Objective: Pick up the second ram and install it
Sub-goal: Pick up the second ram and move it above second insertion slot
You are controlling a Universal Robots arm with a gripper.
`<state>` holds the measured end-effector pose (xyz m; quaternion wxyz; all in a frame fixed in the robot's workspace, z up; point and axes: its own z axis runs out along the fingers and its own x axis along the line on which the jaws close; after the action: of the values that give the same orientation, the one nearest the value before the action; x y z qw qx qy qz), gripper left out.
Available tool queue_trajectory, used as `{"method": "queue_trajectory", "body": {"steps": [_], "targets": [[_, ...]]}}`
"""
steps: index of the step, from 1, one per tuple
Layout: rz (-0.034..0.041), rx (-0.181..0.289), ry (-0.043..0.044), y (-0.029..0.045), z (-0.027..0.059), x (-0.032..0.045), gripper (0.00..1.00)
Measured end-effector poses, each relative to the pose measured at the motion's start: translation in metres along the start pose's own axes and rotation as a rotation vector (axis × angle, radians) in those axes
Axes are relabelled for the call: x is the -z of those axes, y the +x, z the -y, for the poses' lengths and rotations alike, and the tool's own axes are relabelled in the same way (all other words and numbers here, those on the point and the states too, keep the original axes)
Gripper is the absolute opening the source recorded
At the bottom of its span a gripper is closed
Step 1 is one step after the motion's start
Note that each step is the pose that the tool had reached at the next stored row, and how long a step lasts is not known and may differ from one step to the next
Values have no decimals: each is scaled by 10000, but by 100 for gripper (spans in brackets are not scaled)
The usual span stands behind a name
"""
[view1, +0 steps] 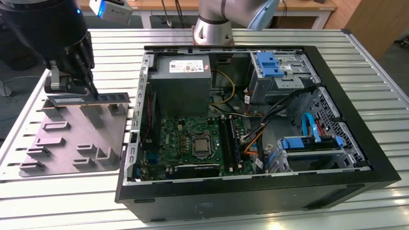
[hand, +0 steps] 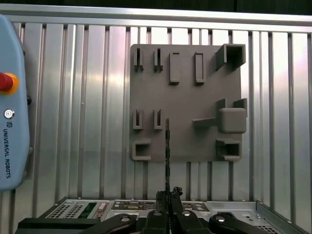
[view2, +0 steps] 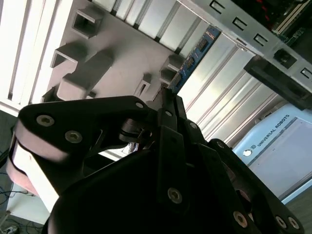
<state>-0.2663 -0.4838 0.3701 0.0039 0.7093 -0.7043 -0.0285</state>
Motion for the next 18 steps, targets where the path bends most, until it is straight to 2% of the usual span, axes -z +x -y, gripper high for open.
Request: {"method": "queue_trajectory", "body": {"steps": [18], "targets": [[0,-1,-5,3,481,19,14]]}}
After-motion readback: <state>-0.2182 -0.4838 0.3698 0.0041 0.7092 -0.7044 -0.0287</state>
